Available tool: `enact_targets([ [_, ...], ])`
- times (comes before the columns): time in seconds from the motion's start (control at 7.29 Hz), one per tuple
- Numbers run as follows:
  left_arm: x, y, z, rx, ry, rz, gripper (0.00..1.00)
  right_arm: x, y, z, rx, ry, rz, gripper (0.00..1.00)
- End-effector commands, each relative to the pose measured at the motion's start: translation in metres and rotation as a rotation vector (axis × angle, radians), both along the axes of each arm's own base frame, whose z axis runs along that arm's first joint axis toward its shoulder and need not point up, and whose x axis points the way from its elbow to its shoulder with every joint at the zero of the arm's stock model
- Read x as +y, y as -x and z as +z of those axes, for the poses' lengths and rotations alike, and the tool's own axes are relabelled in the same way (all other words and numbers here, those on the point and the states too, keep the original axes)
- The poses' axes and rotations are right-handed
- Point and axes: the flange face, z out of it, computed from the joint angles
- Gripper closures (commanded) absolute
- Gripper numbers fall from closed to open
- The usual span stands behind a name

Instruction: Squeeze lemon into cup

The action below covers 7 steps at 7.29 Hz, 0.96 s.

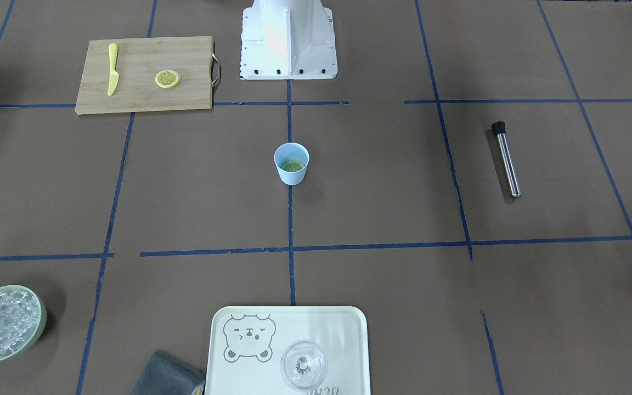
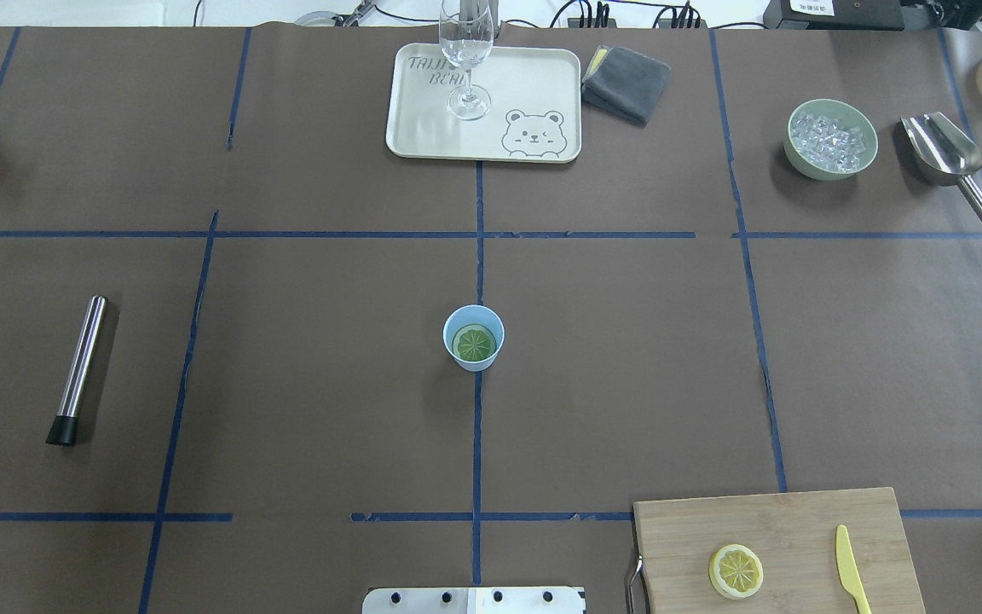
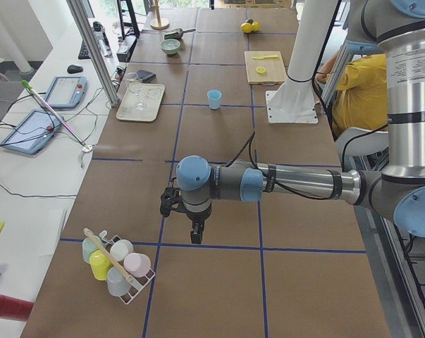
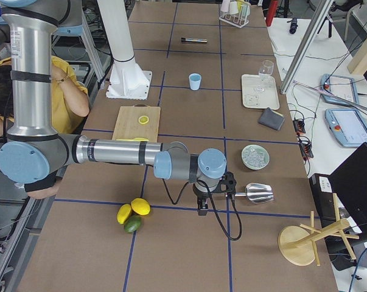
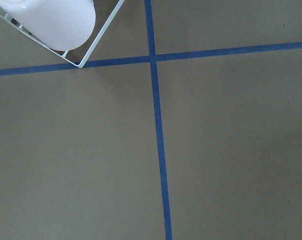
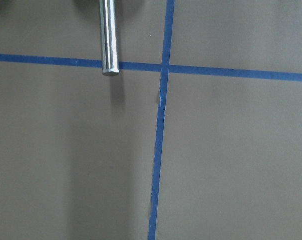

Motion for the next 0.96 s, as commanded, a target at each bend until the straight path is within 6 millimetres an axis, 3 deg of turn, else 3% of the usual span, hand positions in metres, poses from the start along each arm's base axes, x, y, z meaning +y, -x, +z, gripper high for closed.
enact_targets([
  [0.0, -0.009, -0.001, -0.003, -0.003, -0.045, 0.002, 0.0, 0.004, 0.0, -0.01, -0.001, 0.006, 0.001, 0.0],
  [0.27, -0.012, -0.001, -0.008, 0.006, -0.08, 0.004, 0.0, 0.007, 0.0, -0.025, -0.004, -0.006, 0.003, 0.0],
  [0.82, -0.006, 0.0, 0.008, 0.002, -0.041, -0.001, 0.0, 0.006, 0.001, -0.032, -0.005, -0.02, 0.002, 0.0],
])
